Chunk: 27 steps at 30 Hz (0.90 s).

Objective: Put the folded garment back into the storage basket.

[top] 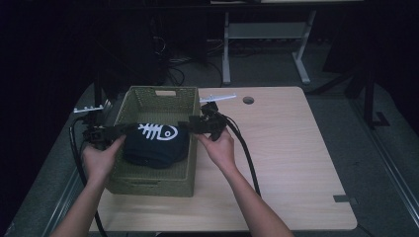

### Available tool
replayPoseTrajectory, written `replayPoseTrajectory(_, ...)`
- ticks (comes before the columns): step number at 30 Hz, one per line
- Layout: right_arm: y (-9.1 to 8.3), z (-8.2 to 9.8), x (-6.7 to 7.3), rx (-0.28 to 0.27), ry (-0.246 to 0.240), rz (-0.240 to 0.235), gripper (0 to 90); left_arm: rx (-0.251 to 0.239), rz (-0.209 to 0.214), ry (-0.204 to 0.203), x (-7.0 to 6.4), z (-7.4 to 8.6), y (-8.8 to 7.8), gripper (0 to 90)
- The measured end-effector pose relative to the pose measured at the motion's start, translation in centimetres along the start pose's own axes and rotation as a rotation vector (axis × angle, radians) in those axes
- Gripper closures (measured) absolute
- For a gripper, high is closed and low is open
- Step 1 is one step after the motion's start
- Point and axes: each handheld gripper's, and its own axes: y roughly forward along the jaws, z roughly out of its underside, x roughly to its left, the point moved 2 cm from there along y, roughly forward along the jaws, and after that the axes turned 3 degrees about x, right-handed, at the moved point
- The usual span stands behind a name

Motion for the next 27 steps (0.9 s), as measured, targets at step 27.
replayPoseTrajectory(27, -7.9, 2.0, -4.8, -0.097, 0.027, -0.027, 30.6, -0.08, 0.152, 0.069, -6.0, 0.3, 0.9, 33.9)
